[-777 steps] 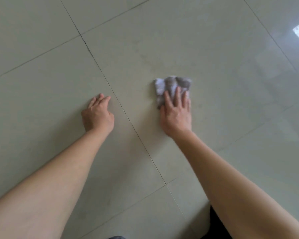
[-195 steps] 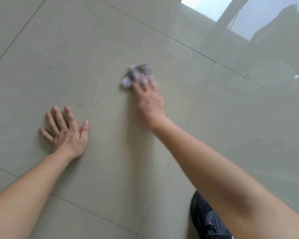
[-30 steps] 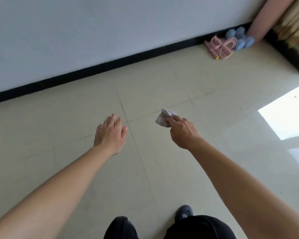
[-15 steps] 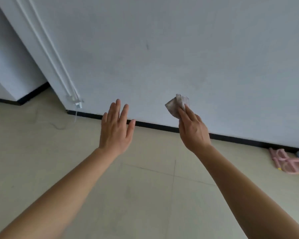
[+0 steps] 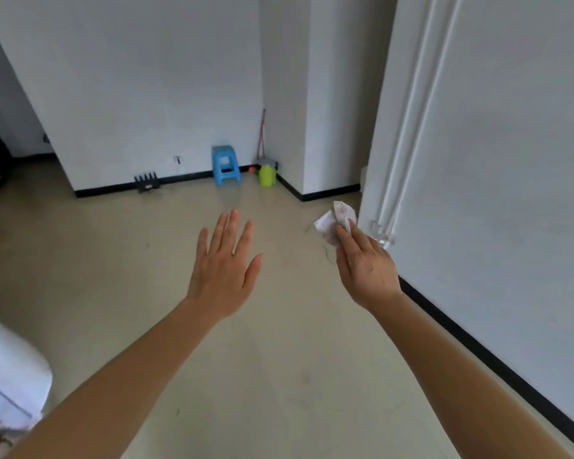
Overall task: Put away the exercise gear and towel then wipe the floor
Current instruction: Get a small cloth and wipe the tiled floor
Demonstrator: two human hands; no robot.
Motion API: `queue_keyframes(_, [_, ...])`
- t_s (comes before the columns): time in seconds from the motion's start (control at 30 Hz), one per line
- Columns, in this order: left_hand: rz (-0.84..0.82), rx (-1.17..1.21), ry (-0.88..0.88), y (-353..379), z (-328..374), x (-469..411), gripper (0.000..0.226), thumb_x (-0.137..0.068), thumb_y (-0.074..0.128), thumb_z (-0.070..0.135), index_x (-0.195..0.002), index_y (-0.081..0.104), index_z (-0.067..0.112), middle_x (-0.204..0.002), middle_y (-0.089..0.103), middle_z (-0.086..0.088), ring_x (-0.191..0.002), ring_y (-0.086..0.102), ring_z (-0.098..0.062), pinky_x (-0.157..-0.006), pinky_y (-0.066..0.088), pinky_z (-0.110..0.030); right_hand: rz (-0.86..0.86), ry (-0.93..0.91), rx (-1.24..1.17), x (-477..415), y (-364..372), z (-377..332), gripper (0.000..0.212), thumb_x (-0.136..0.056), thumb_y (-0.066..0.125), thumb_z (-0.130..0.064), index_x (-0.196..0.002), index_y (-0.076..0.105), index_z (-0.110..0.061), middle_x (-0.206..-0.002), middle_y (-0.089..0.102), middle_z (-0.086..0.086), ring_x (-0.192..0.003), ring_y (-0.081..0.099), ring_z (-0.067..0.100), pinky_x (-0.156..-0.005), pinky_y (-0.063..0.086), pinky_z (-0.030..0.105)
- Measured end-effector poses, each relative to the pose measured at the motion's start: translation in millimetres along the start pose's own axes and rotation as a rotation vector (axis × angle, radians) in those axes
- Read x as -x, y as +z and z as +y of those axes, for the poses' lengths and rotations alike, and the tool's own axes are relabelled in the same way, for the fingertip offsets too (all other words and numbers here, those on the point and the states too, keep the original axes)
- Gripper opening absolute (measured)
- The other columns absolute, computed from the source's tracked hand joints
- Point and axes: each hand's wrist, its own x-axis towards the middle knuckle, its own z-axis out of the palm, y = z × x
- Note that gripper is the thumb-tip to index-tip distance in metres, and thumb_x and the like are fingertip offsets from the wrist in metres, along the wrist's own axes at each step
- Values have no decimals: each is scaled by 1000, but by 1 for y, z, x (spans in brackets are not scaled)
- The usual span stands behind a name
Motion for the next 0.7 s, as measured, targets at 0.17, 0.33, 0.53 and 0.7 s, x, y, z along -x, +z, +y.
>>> queue_keyframes(0.17, [-74, -99, -125, 19, -141, -43, 67, -101, 10, 52, -157, 16, 15, -165, 4, -12, -152, 8, -28, -120, 17, -54, -65, -114, 3, -107, 82, -91, 44, -100, 50, -25, -145, 47, -21, -145, 54, 7, -98, 65, 34, -77, 53, 43])
queue_keyframes(0.33, [-92, -96, -166, 50, -229, -103, 70, -99, 7, 53, -157, 17, 16, -165, 7, -11, -152, 10, -28, -120, 15, -53, -110, -88, -21, -185, 143, -136, 48, -100, 46, -28, -148, 42, -24, -148, 51, 4, -101, 63, 32, -79, 53, 41])
queue_keyframes(0.53, [-64, -58, -178, 120, -305, -195, 68, -99, 11, 53, -155, 21, 15, -164, 11, -12, -151, 12, -27, -120, 17, -53, -109, -66, -43, -288, 233, -153, 55, -101, 42, -29, -155, 30, -25, -154, 44, 1, -105, 60, 30, -84, 52, 42])
queue_keyframes(0.7, [-58, -78, -151, 200, -373, -304, 70, -99, 8, 54, -157, 17, 16, -165, 7, -10, -152, 7, -26, -121, 14, -52, -74, -71, -50, -408, 333, -150, 56, -100, 44, -28, -154, 31, -24, -155, 43, 3, -107, 59, 32, -85, 50, 41])
